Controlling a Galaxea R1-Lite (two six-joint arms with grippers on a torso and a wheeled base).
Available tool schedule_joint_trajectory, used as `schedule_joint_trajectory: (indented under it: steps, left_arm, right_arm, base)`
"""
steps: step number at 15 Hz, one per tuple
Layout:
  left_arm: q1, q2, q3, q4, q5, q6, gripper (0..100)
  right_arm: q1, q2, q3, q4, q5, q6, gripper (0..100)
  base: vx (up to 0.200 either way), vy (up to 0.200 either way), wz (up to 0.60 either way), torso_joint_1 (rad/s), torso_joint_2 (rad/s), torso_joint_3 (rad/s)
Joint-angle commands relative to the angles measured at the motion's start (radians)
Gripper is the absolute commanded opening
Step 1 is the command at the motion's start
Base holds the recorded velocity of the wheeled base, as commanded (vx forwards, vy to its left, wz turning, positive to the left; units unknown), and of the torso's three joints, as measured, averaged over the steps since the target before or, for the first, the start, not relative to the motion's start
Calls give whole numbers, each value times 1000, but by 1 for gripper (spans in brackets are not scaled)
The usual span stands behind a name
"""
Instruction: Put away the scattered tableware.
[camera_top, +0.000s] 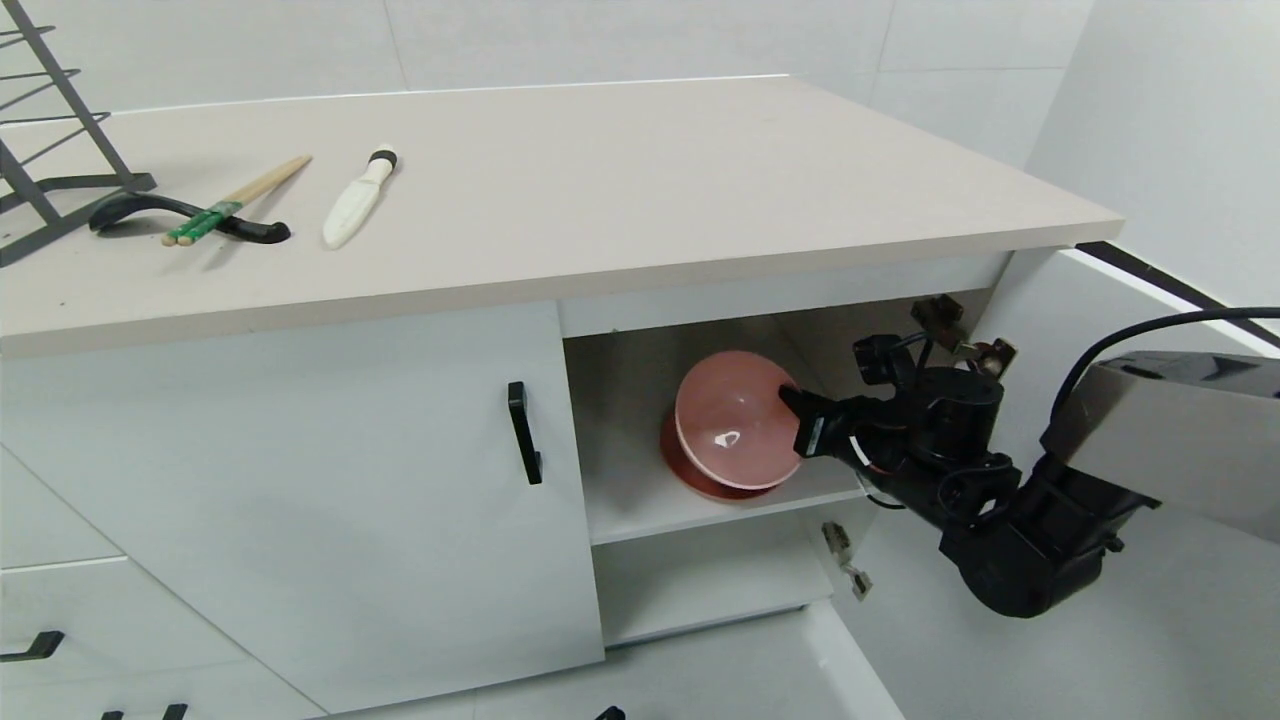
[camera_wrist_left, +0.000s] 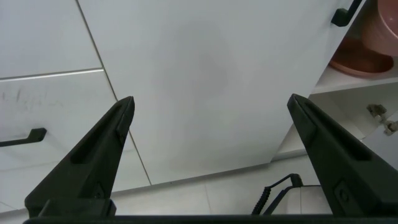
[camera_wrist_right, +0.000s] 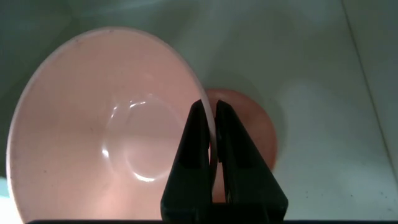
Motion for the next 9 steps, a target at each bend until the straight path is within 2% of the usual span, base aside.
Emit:
schedule_joint_trajectory:
  steps: [1, 5, 9]
  left_arm:
    - [0, 2, 0, 0, 1, 1, 100]
    - [0, 2, 0, 0, 1, -1, 100]
    - [0, 2, 0, 0, -1, -1, 100]
  right_arm:
    - [-19, 71, -21, 1, -4, -1, 0]
    - [-58, 127, -67, 2, -6, -3, 0]
    - [-51, 157, -87, -6, -4, -3, 0]
  base:
    - [0, 0, 0, 0, 0, 0]
    - [0, 0, 0, 0, 0, 0]
    - [0, 0, 0, 0, 0, 0]
